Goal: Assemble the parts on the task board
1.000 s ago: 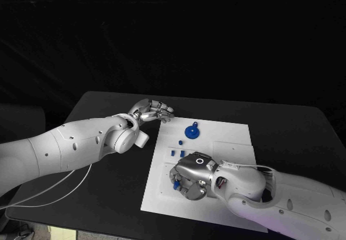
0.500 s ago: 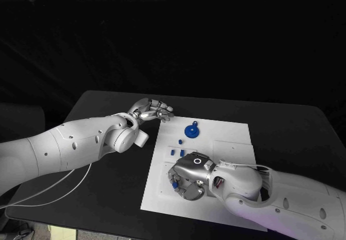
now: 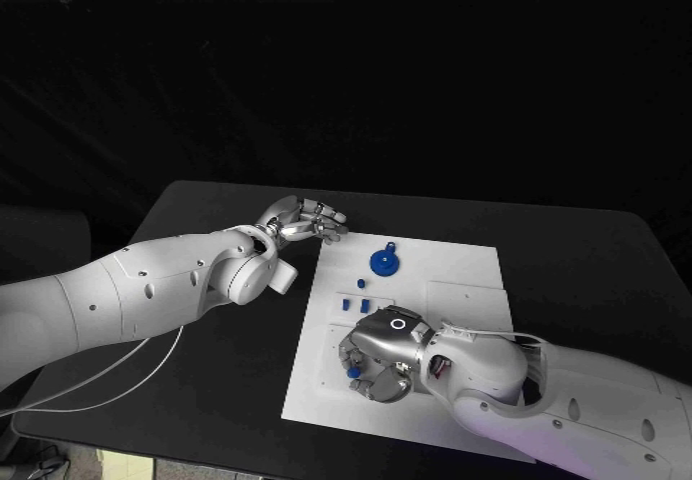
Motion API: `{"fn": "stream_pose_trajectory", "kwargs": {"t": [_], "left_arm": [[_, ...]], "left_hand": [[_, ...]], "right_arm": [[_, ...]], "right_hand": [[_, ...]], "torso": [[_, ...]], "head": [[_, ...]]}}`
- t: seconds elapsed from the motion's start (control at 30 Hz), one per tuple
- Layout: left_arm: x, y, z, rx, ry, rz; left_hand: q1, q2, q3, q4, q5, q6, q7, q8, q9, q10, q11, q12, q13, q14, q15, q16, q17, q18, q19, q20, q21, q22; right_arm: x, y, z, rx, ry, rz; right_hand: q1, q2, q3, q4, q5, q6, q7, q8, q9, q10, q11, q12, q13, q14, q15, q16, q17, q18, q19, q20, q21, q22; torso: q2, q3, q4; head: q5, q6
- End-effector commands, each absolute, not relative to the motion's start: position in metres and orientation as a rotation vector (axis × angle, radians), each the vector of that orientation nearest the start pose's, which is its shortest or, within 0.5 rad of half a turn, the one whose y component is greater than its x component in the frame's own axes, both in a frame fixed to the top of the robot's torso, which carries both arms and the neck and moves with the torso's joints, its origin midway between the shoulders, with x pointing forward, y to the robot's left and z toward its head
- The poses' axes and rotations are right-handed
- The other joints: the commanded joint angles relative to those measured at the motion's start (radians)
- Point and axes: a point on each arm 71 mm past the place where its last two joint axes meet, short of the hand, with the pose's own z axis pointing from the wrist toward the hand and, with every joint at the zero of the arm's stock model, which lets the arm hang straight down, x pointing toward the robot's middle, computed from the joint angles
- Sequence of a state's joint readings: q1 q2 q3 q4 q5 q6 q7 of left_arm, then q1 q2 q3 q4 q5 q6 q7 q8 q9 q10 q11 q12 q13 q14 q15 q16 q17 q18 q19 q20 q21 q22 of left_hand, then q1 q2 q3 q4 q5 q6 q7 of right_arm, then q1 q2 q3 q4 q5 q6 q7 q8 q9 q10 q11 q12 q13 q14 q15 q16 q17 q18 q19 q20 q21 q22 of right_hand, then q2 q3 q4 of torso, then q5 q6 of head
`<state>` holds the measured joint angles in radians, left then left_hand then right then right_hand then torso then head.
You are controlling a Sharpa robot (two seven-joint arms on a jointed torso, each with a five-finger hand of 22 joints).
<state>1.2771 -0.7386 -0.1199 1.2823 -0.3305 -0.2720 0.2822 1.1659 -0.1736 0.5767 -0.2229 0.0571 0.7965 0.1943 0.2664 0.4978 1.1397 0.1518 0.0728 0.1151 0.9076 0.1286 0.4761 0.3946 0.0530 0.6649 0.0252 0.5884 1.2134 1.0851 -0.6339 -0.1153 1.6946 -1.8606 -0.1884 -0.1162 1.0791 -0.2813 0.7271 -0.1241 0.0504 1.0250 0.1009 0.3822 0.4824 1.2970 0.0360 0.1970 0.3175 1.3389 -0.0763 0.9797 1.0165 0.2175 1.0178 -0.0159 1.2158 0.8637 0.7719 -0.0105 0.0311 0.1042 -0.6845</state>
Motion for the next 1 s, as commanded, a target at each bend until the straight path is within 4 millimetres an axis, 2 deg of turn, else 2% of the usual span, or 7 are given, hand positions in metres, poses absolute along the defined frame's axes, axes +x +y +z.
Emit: {"fn": "stream_pose_trajectory", "kwargs": {"t": [0.03, 0.1, 0.33, 1.0], "left_arm": [[0.534, 0.222, -0.182, -0.76, 1.584, -1.281], [0.534, 0.222, -0.182, -0.76, 1.584, -1.281], [0.534, 0.222, -0.182, -0.761, 1.585, -1.28], [0.533, 0.223, -0.182, -0.761, 1.585, -1.28]], "left_hand": [[0.008, 0.002, -0.002, -0.003, 0.002, -0.008, 0.001, 0.004, -0.001, -0.007, -0.003, -0.002, -0.001, -0.001, 0.004, -0.005, 0.002, 0.019, 0.002, 0.007, -0.003, 0.002], [0.008, 0.002, -0.002, -0.003, 0.002, -0.008, 0.001, 0.004, -0.002, -0.008, -0.003, -0.002, -0.001, -0.002, 0.004, -0.005, 0.002, 0.019, 0.002, 0.007, -0.004, 0.002], [0.008, 0.002, -0.002, -0.003, 0.002, -0.009, 0.001, 0.004, -0.002, -0.008, -0.002, -0.002, -0.001, -0.002, 0.005, -0.006, 0.002, 0.019, 0.001, 0.007, -0.004, 0.002], [0.009, 0.002, -0.002, -0.003, 0.002, -0.01, 0.002, 0.005, -0.002, -0.009, -0.002, -0.002, -0.001, -0.003, 0.005, -0.008, 0.004, 0.019, 0.001, 0.008, -0.006, 0.003]], "right_arm": [[0.38, -0.05, -0.24, -0.754, 1.648, 0.838], [0.381, -0.05, -0.239, -0.743, 1.637, 0.843], [0.381, -0.051, -0.234, -0.696, 1.595, 0.881], [0.381, -0.057, -0.229, -0.633, 1.553, 0.924]], "right_hand": [[-0.007, 0.0, -0.008, 0.0, -0.002, -0.001, 0.006, -0.006, 0.0, -0.008, -0.001, 0.001, 0.0, -0.007, -0.001, 0.007, -0.001, 0.044, -0.004, -0.001, -0.001, 0.002], [-0.017, -0.008, -0.027, -0.001, -0.002, -0.014, 0.011, -0.013, -0.002, -0.021, 0.003, -0.006, -0.002, -0.009, 0.003, 0.006, -0.002, 0.044, -0.007, -0.001, -0.003, 0.001], [-0.015, -0.013, -0.057, -0.004, -0.002, -0.045, 0.025, -0.03, -0.007, -0.051, 0.014, -0.021, -0.01, -0.016, 0.014, 0.005, -0.006, 0.044, -0.015, -0.004, -0.012, 0.001], [-0.01, -0.017, -0.084, -0.013, -0.002, -0.064, 0.033, -0.039, -0.008, -0.07, 0.021, -0.028, -0.013, -0.02, 0.021, 0.009, -0.01, 0.044, -0.021, -0.002, -0.015, 0.004]], "torso": [[0.0, 0.0, 0.0003], [0.0, -0.0002, 0.0003], [0.0, -0.0005, 0.0002], [0.0, -0.0007, 0.0002]], "head": [[-0.001, 0.001], [-0.002, 0.002], [-0.003, 0.003], [-0.004, 0.008]]}}
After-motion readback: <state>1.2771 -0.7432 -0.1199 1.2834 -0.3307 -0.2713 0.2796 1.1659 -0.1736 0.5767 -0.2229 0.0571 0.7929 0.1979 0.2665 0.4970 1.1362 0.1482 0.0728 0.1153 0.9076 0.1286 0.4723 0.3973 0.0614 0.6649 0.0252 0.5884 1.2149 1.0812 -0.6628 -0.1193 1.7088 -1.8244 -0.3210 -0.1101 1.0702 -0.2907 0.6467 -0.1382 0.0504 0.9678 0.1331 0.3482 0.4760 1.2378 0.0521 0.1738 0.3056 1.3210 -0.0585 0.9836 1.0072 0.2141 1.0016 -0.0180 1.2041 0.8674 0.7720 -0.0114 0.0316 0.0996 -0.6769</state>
